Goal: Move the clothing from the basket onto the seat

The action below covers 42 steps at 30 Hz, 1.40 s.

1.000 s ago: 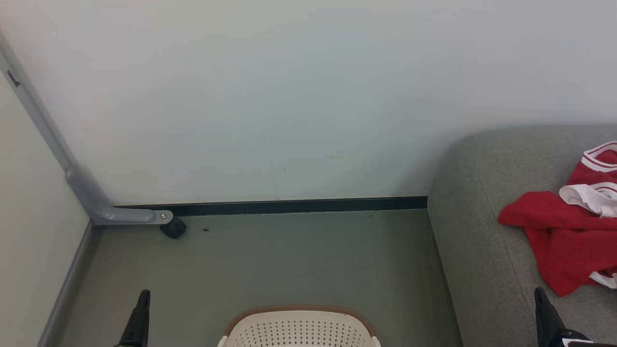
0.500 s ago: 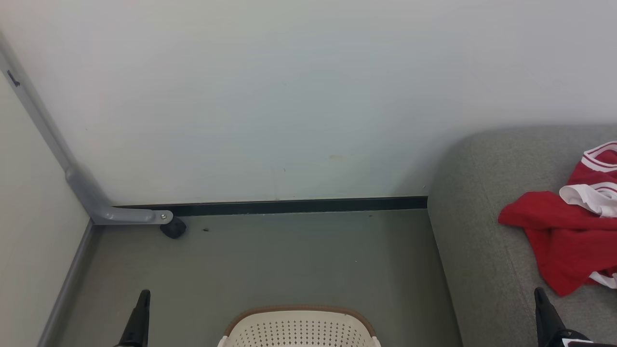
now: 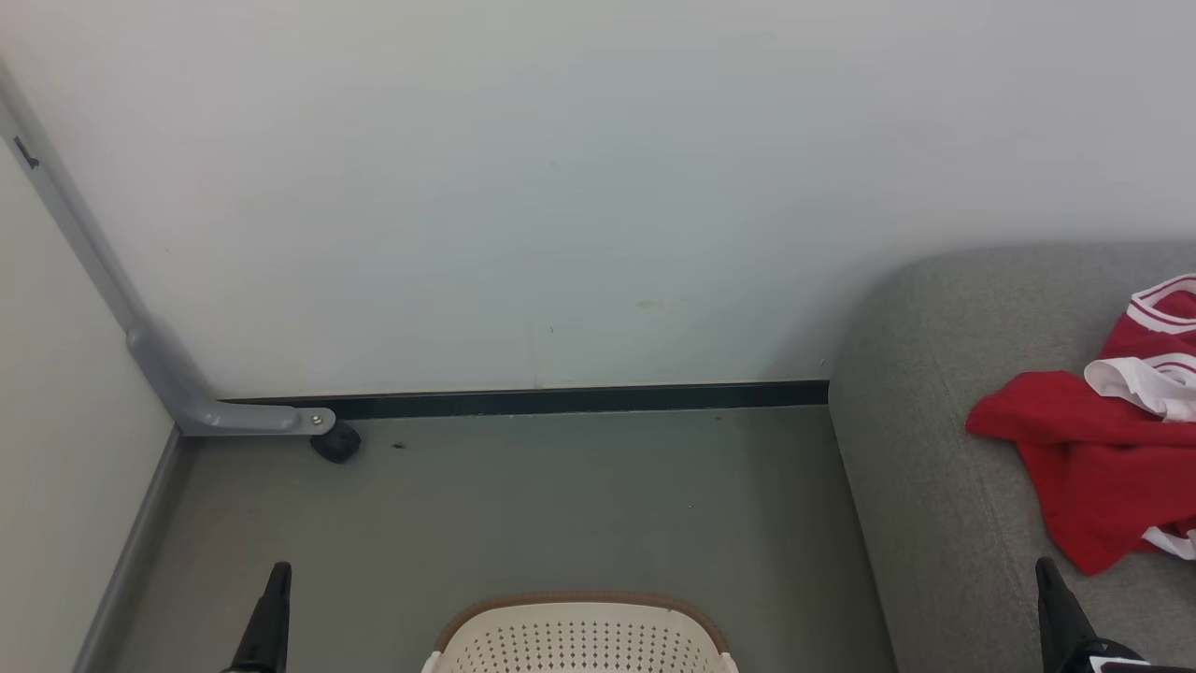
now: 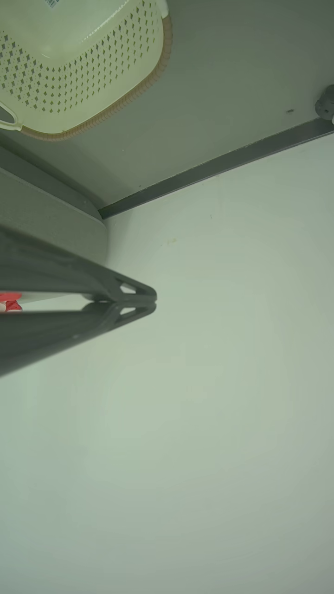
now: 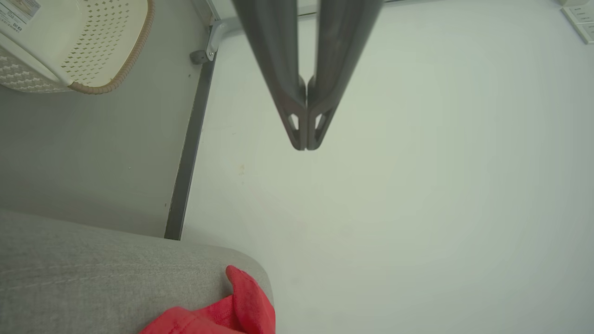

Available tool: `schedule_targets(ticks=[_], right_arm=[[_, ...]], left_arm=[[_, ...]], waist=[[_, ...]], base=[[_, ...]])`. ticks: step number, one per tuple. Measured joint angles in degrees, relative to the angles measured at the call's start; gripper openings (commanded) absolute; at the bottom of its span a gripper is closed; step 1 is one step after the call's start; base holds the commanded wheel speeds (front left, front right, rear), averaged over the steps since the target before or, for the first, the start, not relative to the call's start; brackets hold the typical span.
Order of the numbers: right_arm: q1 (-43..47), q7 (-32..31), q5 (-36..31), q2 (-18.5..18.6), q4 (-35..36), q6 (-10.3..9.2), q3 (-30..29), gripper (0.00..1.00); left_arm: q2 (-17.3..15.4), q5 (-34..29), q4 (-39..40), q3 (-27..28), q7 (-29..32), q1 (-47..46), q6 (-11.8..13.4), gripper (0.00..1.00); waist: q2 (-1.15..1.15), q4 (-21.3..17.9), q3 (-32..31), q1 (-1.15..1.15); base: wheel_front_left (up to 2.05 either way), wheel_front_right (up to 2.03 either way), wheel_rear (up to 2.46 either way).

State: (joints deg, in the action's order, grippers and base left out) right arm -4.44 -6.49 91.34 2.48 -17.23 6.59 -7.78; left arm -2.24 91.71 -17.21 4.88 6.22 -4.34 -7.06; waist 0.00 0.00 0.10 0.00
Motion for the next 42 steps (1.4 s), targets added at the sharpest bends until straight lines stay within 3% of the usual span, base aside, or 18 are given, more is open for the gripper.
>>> schedule_targets(ticks=[42], right_arm=[[0.0, 0.0, 0.0, -0.01, 0.01, 0.0, 0.0, 0.0]], left_arm=[[0.0, 0.0, 0.01, 0.0, 0.0, 0.0, 0.0, 0.0]], waist=[[0.0, 0.0, 0.01, 0.0]], base=[[0.0, 0.0, 0.0]])
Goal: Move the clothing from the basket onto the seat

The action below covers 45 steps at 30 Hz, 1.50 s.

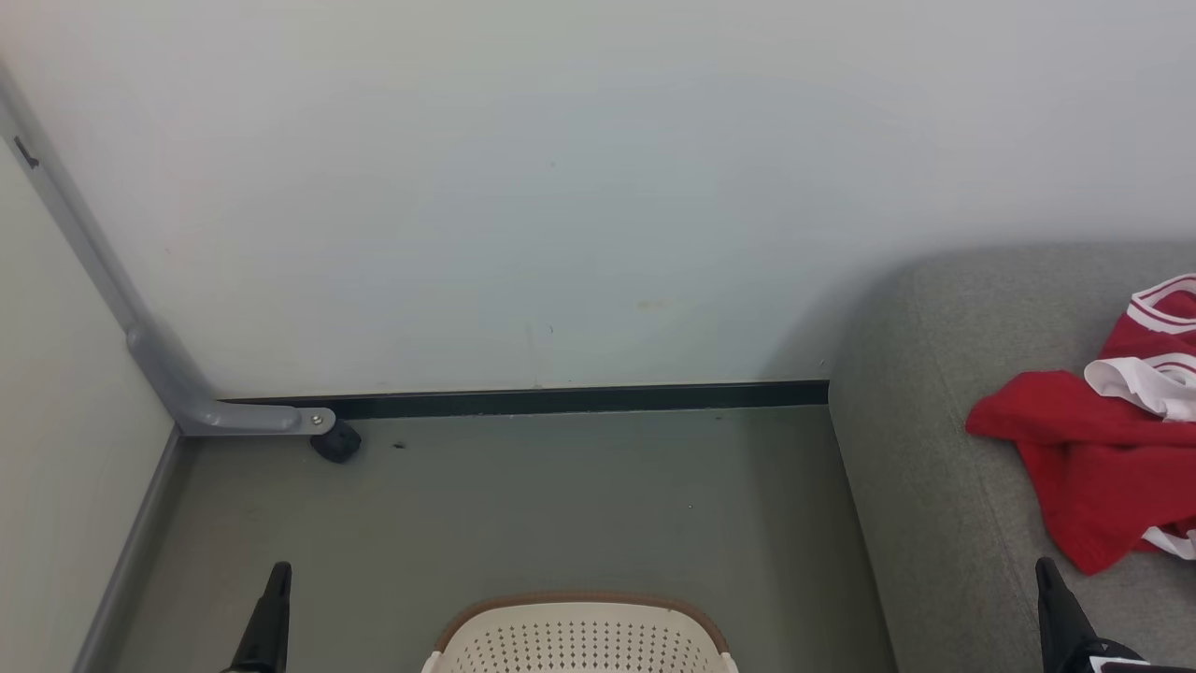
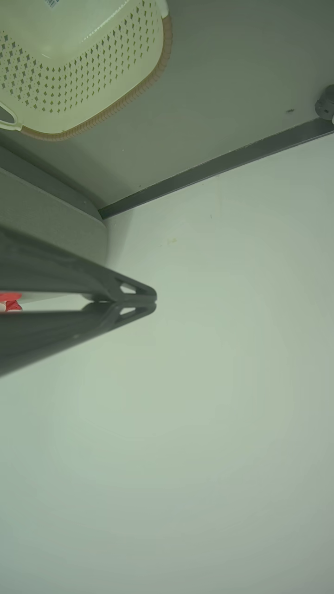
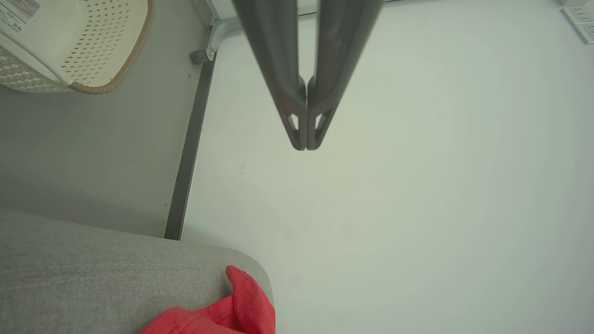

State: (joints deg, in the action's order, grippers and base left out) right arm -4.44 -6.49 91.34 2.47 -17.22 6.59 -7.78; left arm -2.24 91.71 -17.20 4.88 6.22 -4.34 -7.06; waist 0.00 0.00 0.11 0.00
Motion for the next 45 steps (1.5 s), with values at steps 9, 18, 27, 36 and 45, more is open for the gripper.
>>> schedule_targets(ticks=[9, 18, 27, 36, 45], right_arm=[[0.0, 0.0, 0.0, 0.0, 0.0, 0.0, 0.0, 0.0], [0.0, 0.0, 0.0, 0.0, 0.0, 0.0, 0.0, 0.0], [0.0, 0.0, 0.0, 0.0, 0.0, 0.0, 0.0, 0.0], [0.0, 0.0, 0.0, 0.0, 0.01, 0.0, 0.0, 0.0], [0.0, 0.0, 0.0, 0.0, 0.01, 0.05, 0.0, 0.0]], left_arm=[[0.0, 0.0, 0.0, 0.0, 0.0, 0.0, 0.0, 0.0], [0.0, 0.0, 0.0, 0.0, 0.0, 0.0, 0.0, 0.0], [0.01, 0.0, 0.0, 0.0, 0.0, 0.0, 0.0, 0.0], [0.01, 0.0, 0.01, 0.0, 0.0, 0.0, 0.0, 0.0], [0.01, 0.0, 0.01, 0.0, 0.0, 0.0, 0.0, 0.0]], waist=[[0.0, 0.0, 0.0, 0.0], [0.0, 0.0, 0.0, 0.0], [0.0, 0.0, 0.0, 0.0], [0.0, 0.0, 0.0, 0.0], [0.0, 0.0, 0.0, 0.0]], base=[[0.0, 0.0, 0.0], [0.0, 0.0, 0.0], [0.0, 0.0, 0.0], [0.0, 0.0, 0.0], [0.0, 0.0, 0.0]])
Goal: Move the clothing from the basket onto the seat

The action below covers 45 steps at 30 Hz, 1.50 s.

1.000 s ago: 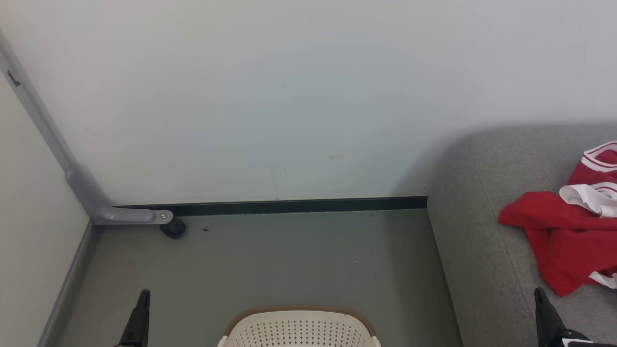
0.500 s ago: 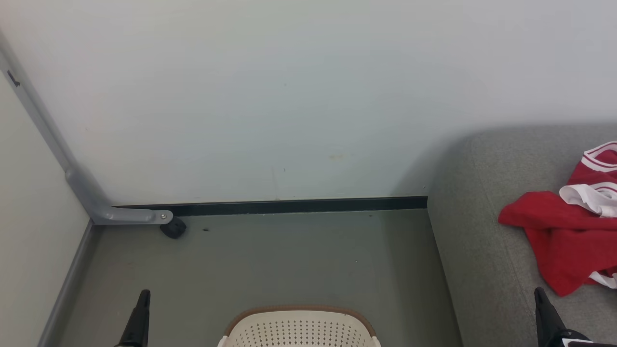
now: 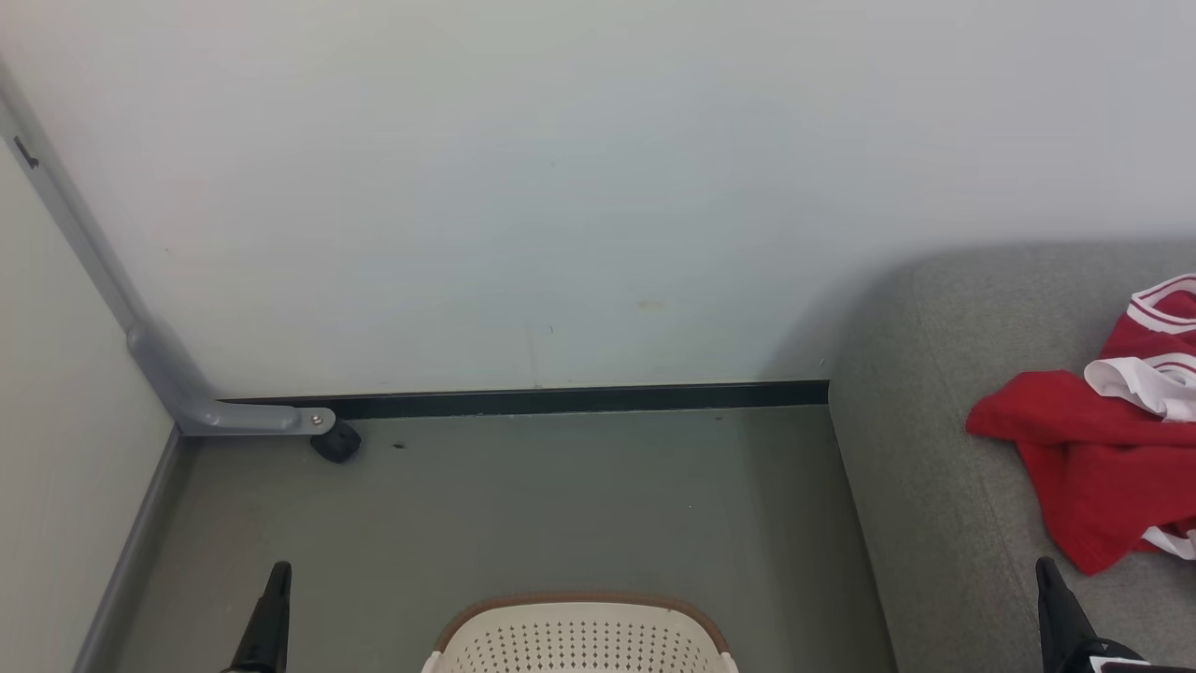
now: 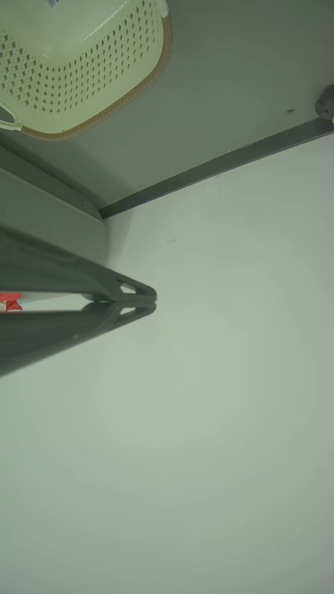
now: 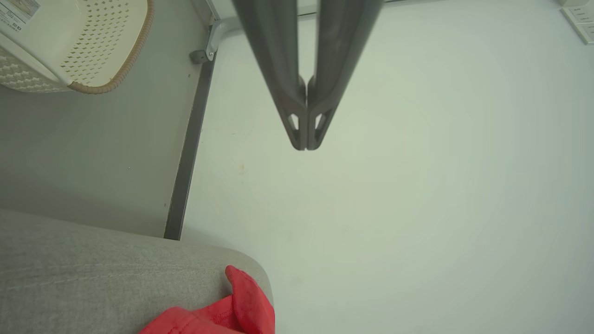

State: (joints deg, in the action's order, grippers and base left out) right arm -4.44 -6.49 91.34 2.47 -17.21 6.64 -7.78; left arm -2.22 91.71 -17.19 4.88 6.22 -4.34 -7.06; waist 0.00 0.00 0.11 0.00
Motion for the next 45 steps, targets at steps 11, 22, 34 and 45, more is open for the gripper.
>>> schedule_targets(ticks=[11, 22, 34, 45], right_arm=[[0.0, 0.0, 0.0, 0.0, 0.0, 0.0, 0.0, 0.0], [0.0, 0.01, 0.0, 0.0, 0.01, 0.0, 0.0, 0.0], [0.0, 0.0, 0.0, 0.0, 0.01, 0.0, 0.0, 0.0], [0.0, 0.0, 0.0, 0.0, 0.02, 0.0, 0.0, 0.0]], left_arm=[[0.0, 0.0, 0.0, 0.0, 0.0, 0.0, 0.0, 0.0], [0.0, 0.0, 0.0, 0.0, 0.0, 0.0, 0.0, 0.0], [0.0, 0.0, 0.0, 0.0, 0.0, 0.0, 0.0, 0.0], [0.0, 0.0, 0.0, 0.0, 0.0, 0.0, 0.0, 0.0]], waist=[[0.0, 0.0, 0.0, 0.0], [0.0, 0.0, 0.0, 0.0], [0.0, 0.0, 0.0, 0.0], [0.0, 0.0, 0.0, 0.0]], base=[[0.0, 0.0, 0.0], [0.0, 0.0, 0.0], [0.0, 0.0, 0.0], [0.0, 0.0, 0.0]])
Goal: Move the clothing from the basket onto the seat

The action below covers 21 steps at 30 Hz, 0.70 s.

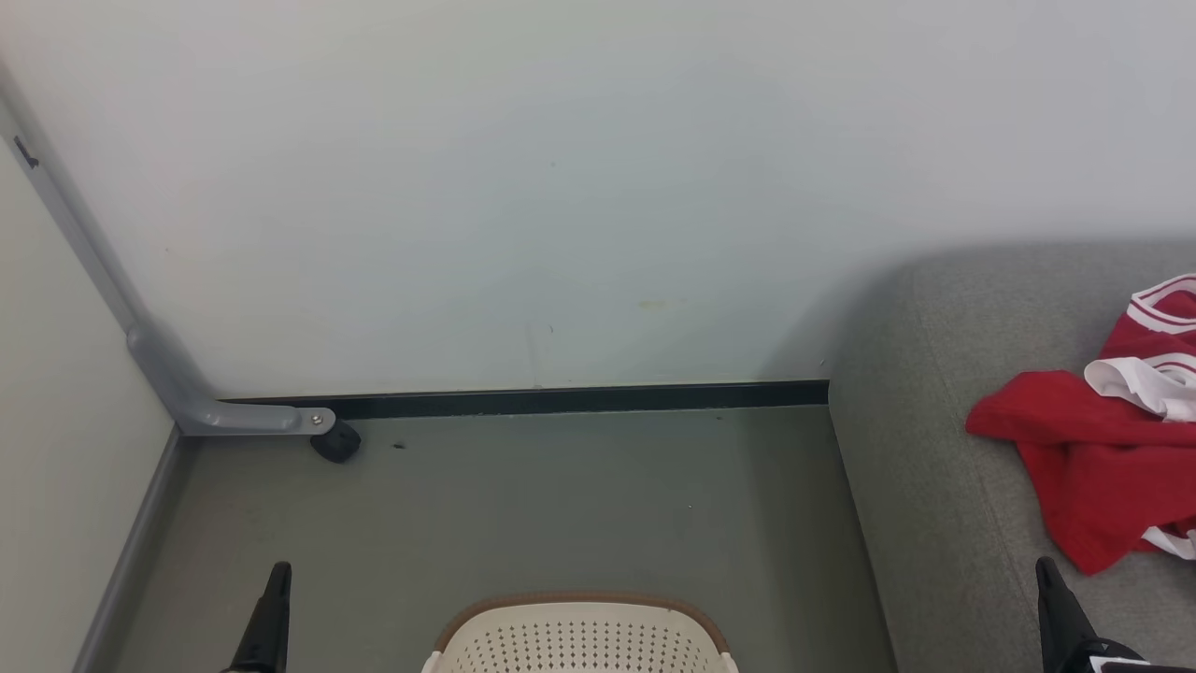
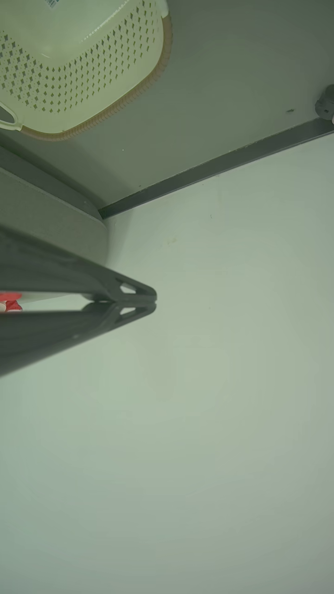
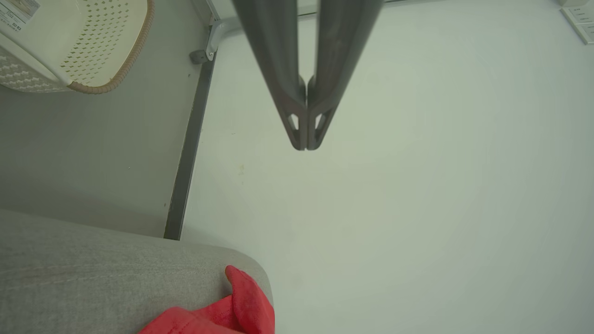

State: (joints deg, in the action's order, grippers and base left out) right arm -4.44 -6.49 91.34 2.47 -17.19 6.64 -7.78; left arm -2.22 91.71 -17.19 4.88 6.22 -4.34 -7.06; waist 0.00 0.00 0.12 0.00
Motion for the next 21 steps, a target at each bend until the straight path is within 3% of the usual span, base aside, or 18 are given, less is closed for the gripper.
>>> schedule_targets(ticks=[21], right_arm=[[0.0, 0.0, 0.0, 0.0, 0.0, 0.0, 0.0, 0.0]], left_arm=[[0.0, 0.0, 0.0, 0.0, 0.0, 0.0, 0.0, 0.0]], waist=[[0.0, 0.0, 0.0, 0.0]], base=[[0.0, 0.0, 0.0]])
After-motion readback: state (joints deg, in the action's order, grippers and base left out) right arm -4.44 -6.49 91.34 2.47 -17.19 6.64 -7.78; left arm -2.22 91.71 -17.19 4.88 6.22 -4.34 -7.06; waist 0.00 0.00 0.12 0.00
